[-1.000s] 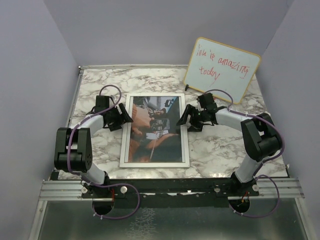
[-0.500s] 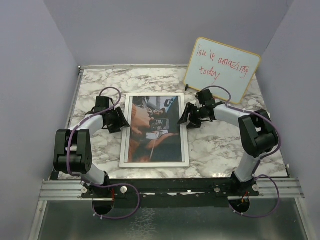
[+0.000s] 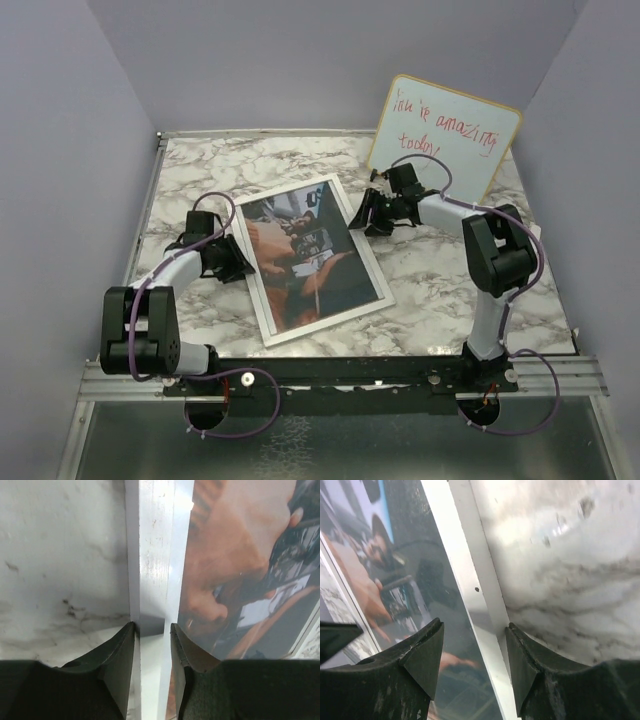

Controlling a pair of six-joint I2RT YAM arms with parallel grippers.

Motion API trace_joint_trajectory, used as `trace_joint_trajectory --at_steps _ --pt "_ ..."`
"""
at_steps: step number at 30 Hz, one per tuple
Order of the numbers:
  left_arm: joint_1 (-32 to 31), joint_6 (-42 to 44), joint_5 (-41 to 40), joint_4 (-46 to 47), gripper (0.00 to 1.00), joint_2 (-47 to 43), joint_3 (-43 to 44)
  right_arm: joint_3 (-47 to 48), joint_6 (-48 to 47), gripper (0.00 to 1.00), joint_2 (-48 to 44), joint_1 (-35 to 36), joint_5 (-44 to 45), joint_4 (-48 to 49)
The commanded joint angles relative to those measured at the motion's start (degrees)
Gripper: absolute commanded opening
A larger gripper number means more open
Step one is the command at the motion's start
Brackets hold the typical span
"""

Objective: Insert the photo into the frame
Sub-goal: Adjust the photo frame at the center of the board.

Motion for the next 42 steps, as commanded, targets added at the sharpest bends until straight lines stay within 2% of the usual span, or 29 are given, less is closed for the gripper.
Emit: trace_joint_trajectory --at_steps 1,2,5,9,14,17,21,26,29,33,37,40,42 --pt "-1.17 -6.41 6.62 -1.37 0.35 -5.73 -4.16 4.81 0.09 0.56 3.74 0.76 -4.26 7.95" --pt "-1.16 -7.07 6.66 -1.37 0.37 -6.81 -4.66 5.71 0.21 0.56 4.26 0.77 -3.64 8.21" --pt "-1.15 -6.95 3.56 -3.53 0.57 -9.25 -3.68 7.43 1.15 0.57 2.86 0.82 1.76 7.22" --pt "-1.15 -3.88 -5.25 -7.72 0.75 -9.23 1.83 5.96 3.41 0.63 -4.56 0.66 14.59 3.21" --pt "-1.15 1.10 -16.49 -9.47 0.85 -4.51 11.76 2.56 5.77 0.72 -15.26 0.65 28.31 -7.64" --pt "-1.15 4.07 -17.57 -8.07 0.87 2.14 20.30 -1.61 8.80 0.75 -20.32 0.65 29.04 -13.62" --pt "-1.15 8.19 -15.66 -5.83 0.88 13.57 32.95 -9.91 13.37 0.78 -25.94 0.65 22.43 -18.36" --pt "-1.15 12.91 -13.50 -1.89 0.88 26.74 45.60 -20.88 16.17 0.82 -33.43 0.66 9.84 -16.49" --pt "-1.15 15.21 -10.49 -1.63 0.88 34.73 52.09 -25.02 15.98 0.83 -35.78 0.68 5.94 -15.10" --pt "-1.15 16.07 -7.55 -1.28 0.90 40.16 56.68 -25.56 14.02 0.84 -35.05 0.65 4.16 -15.95" --pt "-1.15 17.05 -5.52 0.02 0.92 41.87 56.46 -24.06 12.71 0.84 -32.28 0.65 5.35 -20.45" --pt "-1.15 17.66 -4.15 0.04 0.92 42.64 55.18 -22.66 13.69 0.83 -32.69 0.66 13.60 -27.04" --pt "-1.13 17.76 -3.85 0.24 0.92 42.53 53.90 -23.35 13.34 0.83 -34.82 0.65 16.30 -27.89"
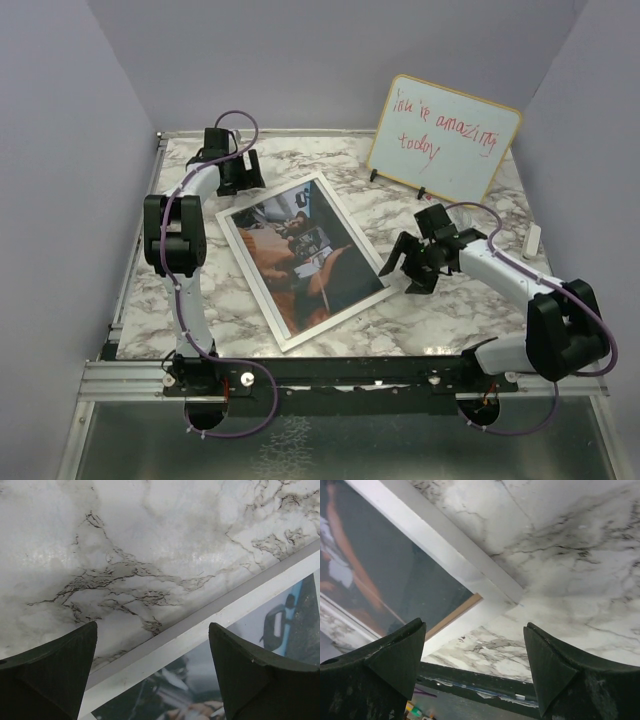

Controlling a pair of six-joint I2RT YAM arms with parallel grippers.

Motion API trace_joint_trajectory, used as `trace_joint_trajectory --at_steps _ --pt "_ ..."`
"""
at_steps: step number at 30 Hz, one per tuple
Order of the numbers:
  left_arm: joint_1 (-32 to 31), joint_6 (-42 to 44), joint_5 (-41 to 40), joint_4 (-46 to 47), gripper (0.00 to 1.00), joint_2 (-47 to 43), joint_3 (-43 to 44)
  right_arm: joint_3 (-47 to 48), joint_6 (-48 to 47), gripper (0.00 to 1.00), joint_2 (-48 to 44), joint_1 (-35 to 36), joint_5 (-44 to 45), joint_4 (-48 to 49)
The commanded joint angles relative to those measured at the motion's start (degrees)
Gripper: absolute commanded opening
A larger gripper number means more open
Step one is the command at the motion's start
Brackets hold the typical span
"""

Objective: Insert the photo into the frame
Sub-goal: Adjust the photo frame at the center of the board.

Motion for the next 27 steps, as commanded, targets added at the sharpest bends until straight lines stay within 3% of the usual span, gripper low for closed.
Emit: trace_joint_trajectory --at_steps 1,7,12,18,27 --pt "-0.08 1.86 3.61 1.82 0.92 0.43 -1.84 0.34 -1.11 0.83 -2.96 0.06 6.58 -6.77" --pt "-0.08 2.93 4.82 2.10 0.92 -0.29 -4.22 -3.52 -6.36 0.83 0.85 0.06 -8.91 2.90" --pt "-0.08 3.33 5.35 1.16 0.92 -1.53 -4.94 -4.20 -6.67 0.83 4.94 0.04 -14.09 9.09" --pt "-0.08 2.99 5.71 -0.35 0.92 -3.81 -6.59 -2.97 -4.95 0.83 7.26 0.04 -10.94 13.58" --pt "0.13 -0.75 0.45 -3.75 0.86 -7.74 -10.90 4.39 -3.61 0.82 12.61 -0.47 3.50 13.29"
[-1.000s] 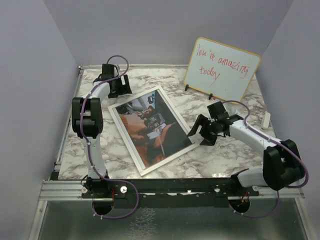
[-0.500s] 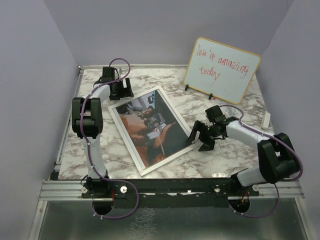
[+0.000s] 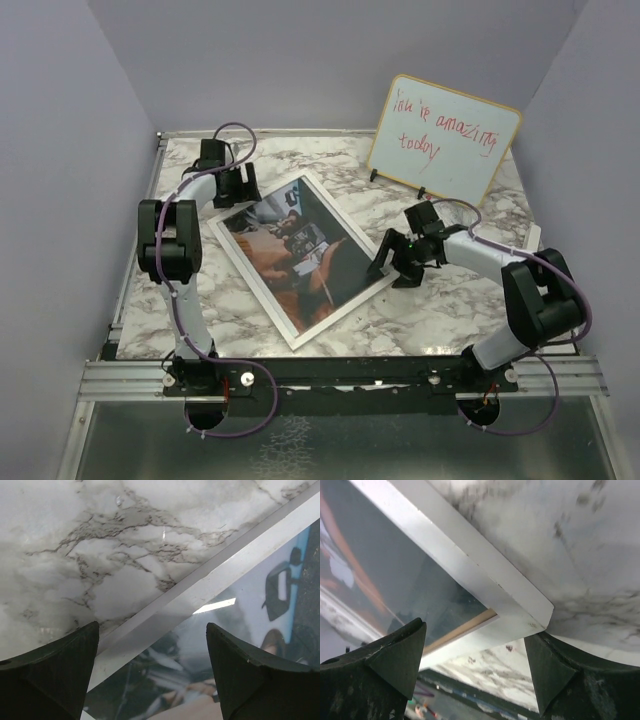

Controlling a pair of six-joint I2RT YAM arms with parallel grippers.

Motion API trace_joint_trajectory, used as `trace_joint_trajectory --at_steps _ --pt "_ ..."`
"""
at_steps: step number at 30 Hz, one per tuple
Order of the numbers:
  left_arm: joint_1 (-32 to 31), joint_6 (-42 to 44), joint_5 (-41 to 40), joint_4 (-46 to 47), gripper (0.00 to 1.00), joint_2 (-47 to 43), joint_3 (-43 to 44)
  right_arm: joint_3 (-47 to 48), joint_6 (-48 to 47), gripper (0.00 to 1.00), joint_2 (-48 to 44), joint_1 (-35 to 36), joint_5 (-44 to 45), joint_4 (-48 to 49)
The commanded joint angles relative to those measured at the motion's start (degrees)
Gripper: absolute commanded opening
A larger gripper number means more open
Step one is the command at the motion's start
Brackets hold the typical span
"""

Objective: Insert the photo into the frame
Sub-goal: Adjust the photo frame at the center of the board, then reset both arms

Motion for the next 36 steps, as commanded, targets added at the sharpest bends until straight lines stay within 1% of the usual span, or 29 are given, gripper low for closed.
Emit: trace_joint_trajectory --at_steps 1,4,8,13,20,24,29,30,33,36 --pt "-0.18 -3.53 -2.34 -4.94 0.85 -4.41 -3.72 5.21 0.52 0.82 3.26 -0.64 10.53 3.58" --pt "-0.17 -6.29 -2.11 -4.94 0.81 -6.78 -7.52 8.17 -0.33 0.81 5.46 -1.20 13.10 4.53" --pt "-0.25 -9.78 -0.41 -4.80 0.77 -10.12 -13.03 12.61 -2.24 0.80 9.06 -1.97 14.26 5.75" --pt "-0.34 -12.63 0.55 -4.80 0.76 -16.08 -20.94 16.83 -5.28 0.80 12.23 -3.13 15.30 7.70" --pt "-0.35 -12.14 0.00 -5.98 0.77 -23.72 -29.73 19.29 -9.40 0.80 15.07 -4.46 14.14 11.67" --pt "-0.35 -11.94 -2.89 -6.68 0.77 -28.64 -34.05 20.33 -10.64 0.80 14.95 -5.02 14.50 12.58" --pt "-0.35 -10.82 -10.80 -9.11 0.83 -33.98 -33.44 22.35 -11.06 0.80 11.49 -5.08 19.47 7.64" --pt "-0.30 -10.70 -12.38 -9.66 0.85 -34.99 -32.68 22.40 -11.04 0.80 10.15 -5.06 22.34 6.36" --pt "-0.35 -10.58 -17.31 -10.68 0.92 -38.33 -30.61 20.94 -11.18 0.81 4.98 -5.04 27.90 3.50" --pt "-0.35 -10.09 -20.66 -11.17 0.99 -41.84 -28.44 17.57 -12.14 0.82 -2.63 -5.05 30.49 2.81"
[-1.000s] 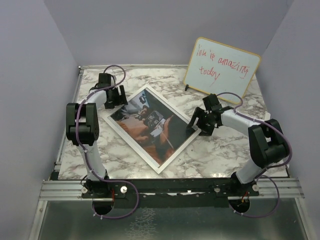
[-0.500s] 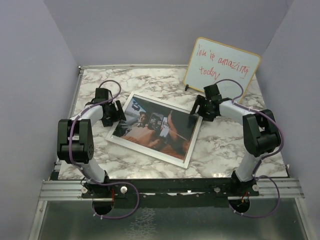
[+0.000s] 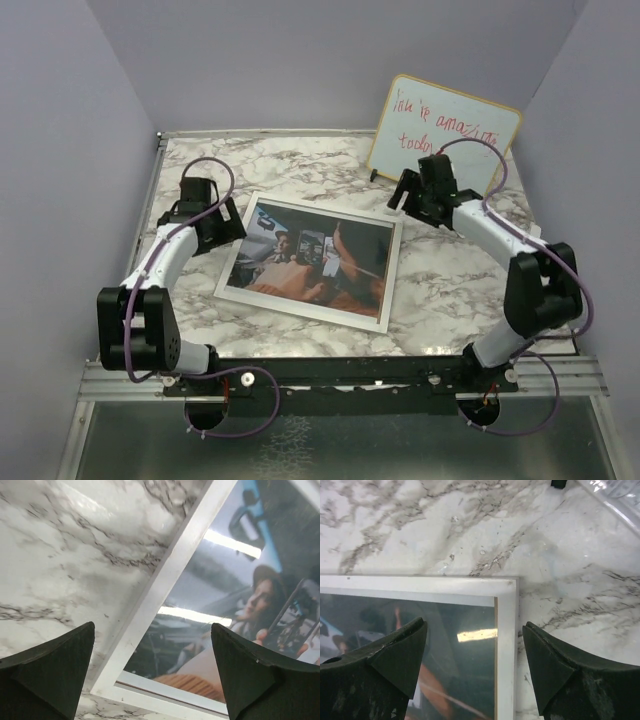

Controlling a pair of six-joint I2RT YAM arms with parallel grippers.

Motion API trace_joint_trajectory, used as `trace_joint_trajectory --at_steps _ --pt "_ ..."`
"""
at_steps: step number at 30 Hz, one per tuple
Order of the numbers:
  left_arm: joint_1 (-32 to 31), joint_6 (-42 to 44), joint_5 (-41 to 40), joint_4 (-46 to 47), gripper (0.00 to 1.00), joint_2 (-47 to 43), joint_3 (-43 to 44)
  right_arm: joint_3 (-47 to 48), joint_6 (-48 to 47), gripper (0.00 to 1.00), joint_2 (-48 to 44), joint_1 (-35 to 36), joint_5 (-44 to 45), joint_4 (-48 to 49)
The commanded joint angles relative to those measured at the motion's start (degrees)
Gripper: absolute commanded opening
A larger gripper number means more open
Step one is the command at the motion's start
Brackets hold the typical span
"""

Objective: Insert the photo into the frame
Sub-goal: Reset both arms

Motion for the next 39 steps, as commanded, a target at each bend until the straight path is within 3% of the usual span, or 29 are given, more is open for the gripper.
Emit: trace_joint_trajectory --at_steps 1,8,13,17,26,39 --pt "-0.24 0.67 -8.78 -1.49 0.99 -6.82 4.75 -3.70 -1.74 0.82 -13.08 0.11 8.36 -3.24" --pt "-0.22 0.34 -10.21 -1.29 0.99 -15.08 11.58 -8.45 -2.00 0.82 -34.23 0.17 18.53 -9.22" --pt "-0.32 0.22 -17.30 -0.12 0.99 -23.55 14.11 -8.98 -3.56 0.83 -48.74 0.15 27.10 -11.84" --pt "-0.46 -0.23 -21.59 -4.44 0.99 -24.41 19.08 -6.58 -4.72 0.89 -56.52 0.17 33.02 -13.93" --pt "-1.37 -0.53 -22.45 -7.02 0.99 -26.12 27.84 2.36 -6.38 0.95 -59.46 0.15 40.92 -19.96" --pt "-3.67 2.55 -33.27 -9.51 0.99 -28.09 34.11 5.34 -4.79 0.97 -60.50 0.17 41.24 -24.32"
